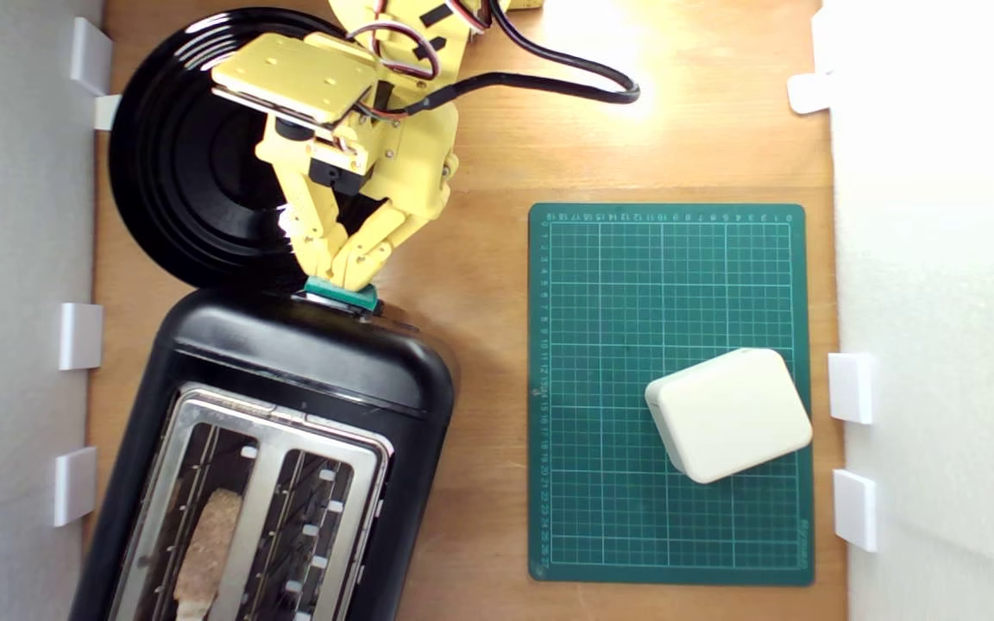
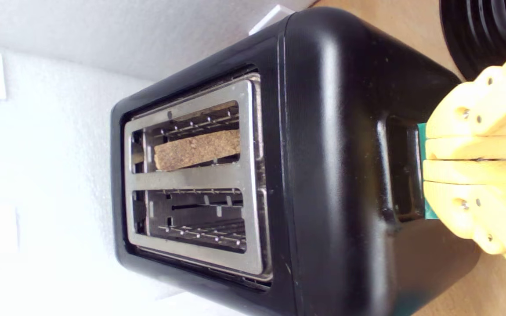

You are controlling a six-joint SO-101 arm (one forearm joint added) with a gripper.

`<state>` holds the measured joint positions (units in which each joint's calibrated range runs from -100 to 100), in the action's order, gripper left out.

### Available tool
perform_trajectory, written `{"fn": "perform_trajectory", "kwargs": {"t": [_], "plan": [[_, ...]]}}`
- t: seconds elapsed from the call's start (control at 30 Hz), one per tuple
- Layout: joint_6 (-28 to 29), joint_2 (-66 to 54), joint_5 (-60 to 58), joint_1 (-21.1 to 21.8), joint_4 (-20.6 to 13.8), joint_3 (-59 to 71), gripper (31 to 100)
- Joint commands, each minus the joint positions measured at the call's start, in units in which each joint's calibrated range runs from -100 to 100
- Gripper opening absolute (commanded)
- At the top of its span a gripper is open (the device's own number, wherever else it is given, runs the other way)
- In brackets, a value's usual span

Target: Start toaster

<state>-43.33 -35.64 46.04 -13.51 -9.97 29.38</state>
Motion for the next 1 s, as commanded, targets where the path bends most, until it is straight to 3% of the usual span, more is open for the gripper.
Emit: {"fn": "perform_trajectory", "kwargs": {"t": [0.0,0.53,0.97], "plan": [[0.0,-0.3,-3.5,-1.0,0.1,-3.8,31.4],[0.0,3.6,-3.6,-1.3,0.1,-3.4,31.4],[0.0,3.7,-3.9,-1.2,0.2,5.3,31.4]]}}
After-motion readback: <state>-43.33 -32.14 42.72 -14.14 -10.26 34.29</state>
